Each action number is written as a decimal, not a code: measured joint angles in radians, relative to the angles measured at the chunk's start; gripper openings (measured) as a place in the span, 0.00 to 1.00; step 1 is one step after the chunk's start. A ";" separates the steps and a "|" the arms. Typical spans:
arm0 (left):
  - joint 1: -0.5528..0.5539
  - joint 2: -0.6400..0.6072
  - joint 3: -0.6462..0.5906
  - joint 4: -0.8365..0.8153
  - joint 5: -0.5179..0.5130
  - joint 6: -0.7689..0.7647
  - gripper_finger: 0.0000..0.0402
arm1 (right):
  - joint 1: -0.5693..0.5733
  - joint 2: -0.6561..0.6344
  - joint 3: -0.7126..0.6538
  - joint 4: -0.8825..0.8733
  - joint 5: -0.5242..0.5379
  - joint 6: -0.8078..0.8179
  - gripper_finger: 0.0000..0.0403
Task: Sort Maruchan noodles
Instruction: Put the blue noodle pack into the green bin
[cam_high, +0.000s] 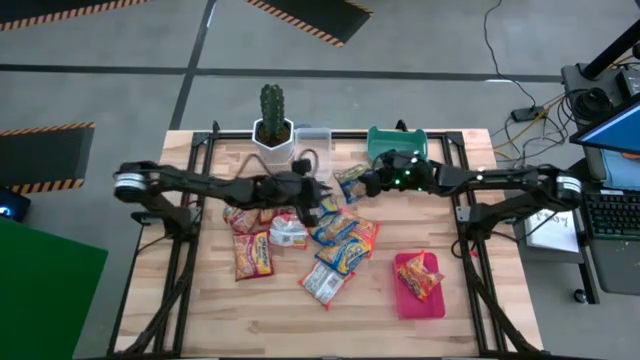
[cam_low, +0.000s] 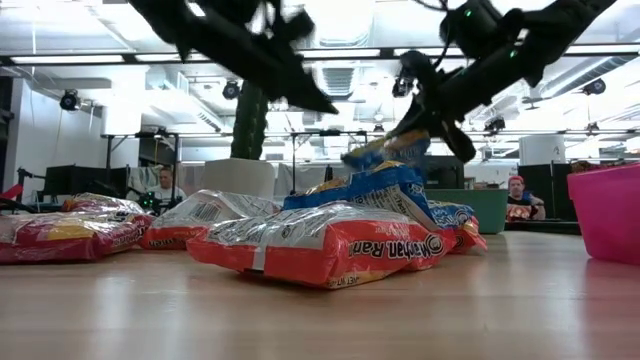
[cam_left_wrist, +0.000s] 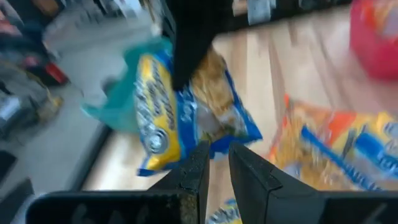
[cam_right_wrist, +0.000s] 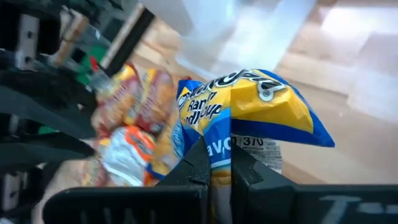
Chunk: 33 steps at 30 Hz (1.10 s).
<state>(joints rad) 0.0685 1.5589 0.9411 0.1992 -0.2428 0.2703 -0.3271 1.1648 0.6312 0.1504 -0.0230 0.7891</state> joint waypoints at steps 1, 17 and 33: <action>0.000 -0.036 -0.008 0.000 0.000 0.012 0.11 | 0.000 -0.018 0.002 -0.006 0.001 0.006 0.02; 0.000 -0.467 -0.218 0.003 0.000 0.074 0.11 | 0.036 0.035 0.410 -0.500 0.217 -0.027 0.02; -0.002 -0.638 -0.384 0.132 -0.001 0.027 0.11 | -0.198 0.314 0.883 -1.328 0.315 -0.028 0.02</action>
<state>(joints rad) 0.0666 0.9213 0.5574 0.3309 -0.2436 0.2970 -0.5256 1.4791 1.5139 -1.1778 0.2919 0.7607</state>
